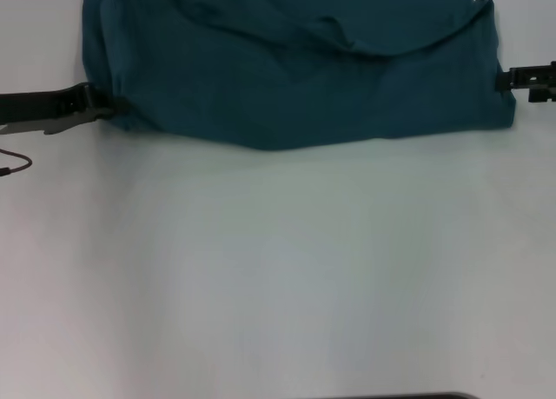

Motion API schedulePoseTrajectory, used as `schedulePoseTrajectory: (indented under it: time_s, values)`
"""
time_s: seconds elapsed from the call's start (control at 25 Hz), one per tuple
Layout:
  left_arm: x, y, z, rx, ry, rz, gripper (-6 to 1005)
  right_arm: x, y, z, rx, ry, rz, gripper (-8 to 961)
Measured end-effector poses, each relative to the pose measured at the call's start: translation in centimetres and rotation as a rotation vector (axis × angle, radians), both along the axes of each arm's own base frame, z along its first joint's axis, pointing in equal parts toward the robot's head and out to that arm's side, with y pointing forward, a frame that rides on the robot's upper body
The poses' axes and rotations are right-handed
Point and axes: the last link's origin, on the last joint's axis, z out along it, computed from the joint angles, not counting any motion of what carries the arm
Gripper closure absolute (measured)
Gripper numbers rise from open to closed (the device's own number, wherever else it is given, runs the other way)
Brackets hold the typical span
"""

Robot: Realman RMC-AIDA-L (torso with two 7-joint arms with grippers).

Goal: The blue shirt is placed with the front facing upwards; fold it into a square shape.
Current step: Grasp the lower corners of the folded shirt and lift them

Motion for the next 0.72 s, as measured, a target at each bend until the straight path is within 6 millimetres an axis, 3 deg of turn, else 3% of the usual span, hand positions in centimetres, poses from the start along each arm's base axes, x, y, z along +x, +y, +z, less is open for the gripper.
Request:
schedulePoseTrajectory:
  time_s: [0.72]
  values:
    - [0.1,-0.4,-0.3,-0.012,-0.006,-0.007,975,0.2,0.4,-2.8,-0.008,0.038,-0.081,29]
